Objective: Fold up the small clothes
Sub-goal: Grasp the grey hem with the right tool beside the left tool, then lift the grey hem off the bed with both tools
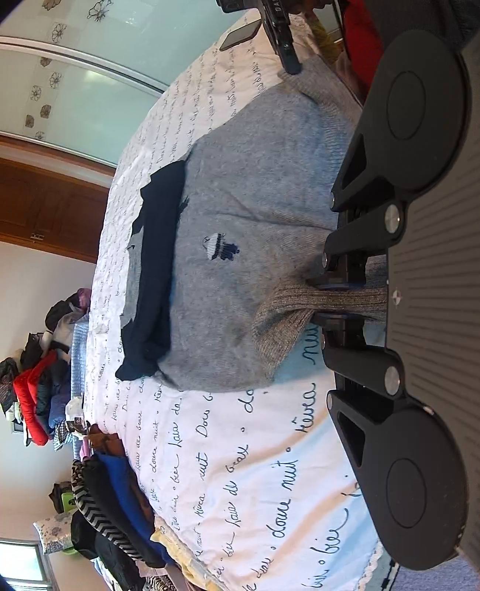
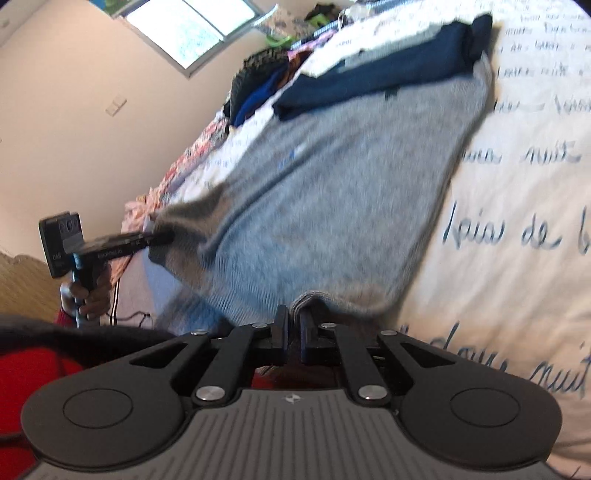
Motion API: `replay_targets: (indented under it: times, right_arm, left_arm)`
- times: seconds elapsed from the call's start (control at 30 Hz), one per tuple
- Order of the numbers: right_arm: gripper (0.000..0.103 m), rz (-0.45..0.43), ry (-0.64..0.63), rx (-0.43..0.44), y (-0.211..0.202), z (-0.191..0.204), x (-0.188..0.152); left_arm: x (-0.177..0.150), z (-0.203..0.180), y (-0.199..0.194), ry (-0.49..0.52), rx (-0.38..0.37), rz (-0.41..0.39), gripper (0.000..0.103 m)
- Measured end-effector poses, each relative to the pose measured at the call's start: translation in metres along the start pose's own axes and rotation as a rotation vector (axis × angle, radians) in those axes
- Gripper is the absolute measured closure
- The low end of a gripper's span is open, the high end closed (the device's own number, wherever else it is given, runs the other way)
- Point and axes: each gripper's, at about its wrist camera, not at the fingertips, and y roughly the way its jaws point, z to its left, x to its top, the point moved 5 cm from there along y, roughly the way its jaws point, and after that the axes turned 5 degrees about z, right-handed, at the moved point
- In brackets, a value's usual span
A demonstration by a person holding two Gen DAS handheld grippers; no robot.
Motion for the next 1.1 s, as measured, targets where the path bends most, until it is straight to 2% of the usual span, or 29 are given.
replay_targets:
  times: [0.17,0.3,0.43,0.5,0.57,0.67,0.7,0.77,0.83,0.87,0.9,1.1]
  right_arm:
    - [0.097,-0.059,0.005,-0.037,-0.013,-0.008,0.008]
    - [0.097,-0.019,0.068,-0.051,-0.002,-0.028,0.008]
    - [0.096,0.008,0.124,0.006,0.005,-0.033,0.0]
    - [0.095,0.017,0.144,0.018,0.005,-0.035,-0.002]
    - [0.094,0.021,0.162,0.022,0.001,-0.038,-0.005]
    - [0.093,0.034,0.164,0.03,-0.005,-0.041,-0.012]
    - [0.091,0.042,0.164,0.031,-0.005,-0.043,-0.015]
    - [0.08,0.062,0.174,0.041,-0.005,-0.048,-0.023]
    - [0.049,0.078,0.186,0.071,-0.003,-0.051,-0.029]
    - [0.043,0.072,0.18,0.082,-0.003,-0.051,-0.032]
    - [0.04,0.073,0.169,0.095,-0.001,-0.049,-0.034]
    - [0.042,0.113,0.173,0.107,0.014,-0.051,-0.035]
  left_arm:
    - [-0.001,0.0,0.02,-0.02,-0.006,0.026,0.091]
    - [-0.014,-0.001,0.042,-0.014,-0.006,0.082,0.088]
    - [-0.023,0.008,0.05,-0.062,-0.004,0.102,0.082]
    - [-0.023,0.013,0.048,-0.079,-0.007,0.091,0.076]
    - [-0.023,0.017,0.045,-0.09,-0.006,0.073,0.06]
    - [-0.021,0.022,0.038,-0.111,-0.007,0.014,0.042]
    - [-0.02,0.024,0.036,-0.121,-0.012,-0.009,0.039]
    - [-0.018,0.027,0.032,-0.144,-0.026,-0.048,0.035]
    - [-0.018,0.03,0.033,-0.162,-0.036,-0.058,0.033]
    - [-0.018,0.031,0.035,-0.166,-0.041,-0.053,0.033]
    - [-0.018,0.032,0.036,-0.165,-0.045,-0.047,0.033]
    - [-0.023,0.03,0.039,-0.126,-0.045,-0.035,0.034]
